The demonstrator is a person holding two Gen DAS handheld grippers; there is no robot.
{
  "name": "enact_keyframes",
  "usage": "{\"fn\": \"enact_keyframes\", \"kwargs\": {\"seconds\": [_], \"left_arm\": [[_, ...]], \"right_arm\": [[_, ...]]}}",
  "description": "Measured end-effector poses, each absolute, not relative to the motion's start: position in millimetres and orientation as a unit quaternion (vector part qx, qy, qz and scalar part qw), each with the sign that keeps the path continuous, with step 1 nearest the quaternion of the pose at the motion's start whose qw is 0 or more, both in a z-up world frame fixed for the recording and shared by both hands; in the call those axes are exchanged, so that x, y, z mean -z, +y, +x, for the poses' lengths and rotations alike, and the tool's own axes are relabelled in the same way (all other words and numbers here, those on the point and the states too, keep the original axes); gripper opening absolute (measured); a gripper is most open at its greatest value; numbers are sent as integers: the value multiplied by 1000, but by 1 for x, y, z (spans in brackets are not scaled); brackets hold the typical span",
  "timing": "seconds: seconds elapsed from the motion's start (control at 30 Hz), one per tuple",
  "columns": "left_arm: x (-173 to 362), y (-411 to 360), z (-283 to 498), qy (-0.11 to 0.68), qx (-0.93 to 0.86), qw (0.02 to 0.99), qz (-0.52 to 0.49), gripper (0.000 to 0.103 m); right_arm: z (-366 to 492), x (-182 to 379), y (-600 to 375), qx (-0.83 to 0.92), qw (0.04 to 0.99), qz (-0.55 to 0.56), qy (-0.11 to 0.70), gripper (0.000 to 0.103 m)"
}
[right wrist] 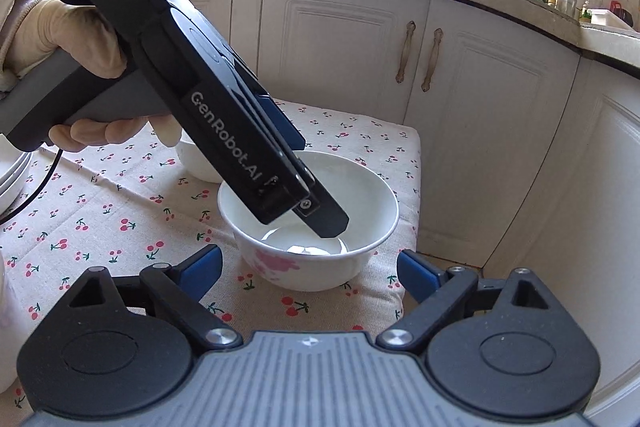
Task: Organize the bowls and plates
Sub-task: 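Reach the left tool to a pink-flower bowl and grasp its rim, then lift the held pink-flower bowl with the left tool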
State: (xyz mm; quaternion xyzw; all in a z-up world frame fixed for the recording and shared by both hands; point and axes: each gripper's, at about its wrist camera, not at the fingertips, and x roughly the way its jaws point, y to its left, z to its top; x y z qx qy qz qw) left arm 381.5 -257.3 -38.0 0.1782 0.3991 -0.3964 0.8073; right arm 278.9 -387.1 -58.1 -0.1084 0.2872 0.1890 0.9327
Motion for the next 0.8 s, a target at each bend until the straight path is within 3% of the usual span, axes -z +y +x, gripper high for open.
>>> {"fn": "enact_keyframes", "kwargs": {"seconds": [0.8], "left_arm": [[48,-261,394,426,412,788,167,76]], "right_arm": [[286,57,-387,-192,933,-97,288,89]]}}
